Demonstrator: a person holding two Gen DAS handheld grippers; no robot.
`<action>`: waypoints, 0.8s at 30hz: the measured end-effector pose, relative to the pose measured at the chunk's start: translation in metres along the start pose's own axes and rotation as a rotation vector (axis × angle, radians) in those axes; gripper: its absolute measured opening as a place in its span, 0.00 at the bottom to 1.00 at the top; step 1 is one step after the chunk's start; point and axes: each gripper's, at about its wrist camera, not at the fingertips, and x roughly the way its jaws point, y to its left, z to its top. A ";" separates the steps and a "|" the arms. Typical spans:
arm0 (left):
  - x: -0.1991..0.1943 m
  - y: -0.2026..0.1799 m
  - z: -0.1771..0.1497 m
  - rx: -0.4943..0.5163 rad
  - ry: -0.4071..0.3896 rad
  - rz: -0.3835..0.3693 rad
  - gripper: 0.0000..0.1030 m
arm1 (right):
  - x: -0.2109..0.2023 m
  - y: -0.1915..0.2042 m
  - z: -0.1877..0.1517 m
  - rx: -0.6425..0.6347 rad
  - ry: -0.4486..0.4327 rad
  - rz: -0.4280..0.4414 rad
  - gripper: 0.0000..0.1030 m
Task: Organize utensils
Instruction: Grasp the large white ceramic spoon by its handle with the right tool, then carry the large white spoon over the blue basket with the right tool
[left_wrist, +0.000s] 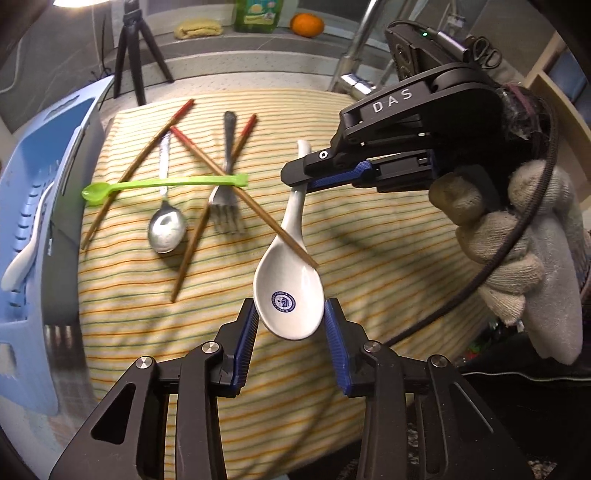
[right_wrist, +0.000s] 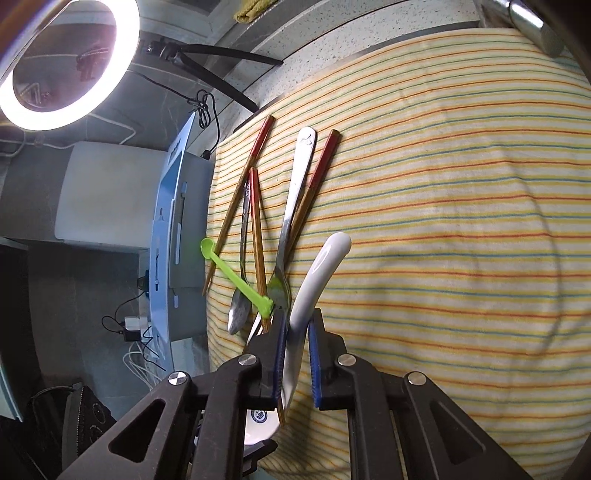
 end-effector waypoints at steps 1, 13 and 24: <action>-0.002 -0.003 0.000 0.000 -0.006 -0.006 0.34 | -0.003 0.000 -0.001 0.000 -0.003 0.000 0.10; 0.000 -0.034 -0.001 -0.033 -0.061 -0.067 0.34 | -0.045 -0.010 -0.014 -0.028 -0.027 -0.023 0.09; 0.000 -0.041 0.002 -0.059 -0.114 -0.057 0.34 | -0.063 -0.011 -0.014 -0.063 -0.028 -0.034 0.09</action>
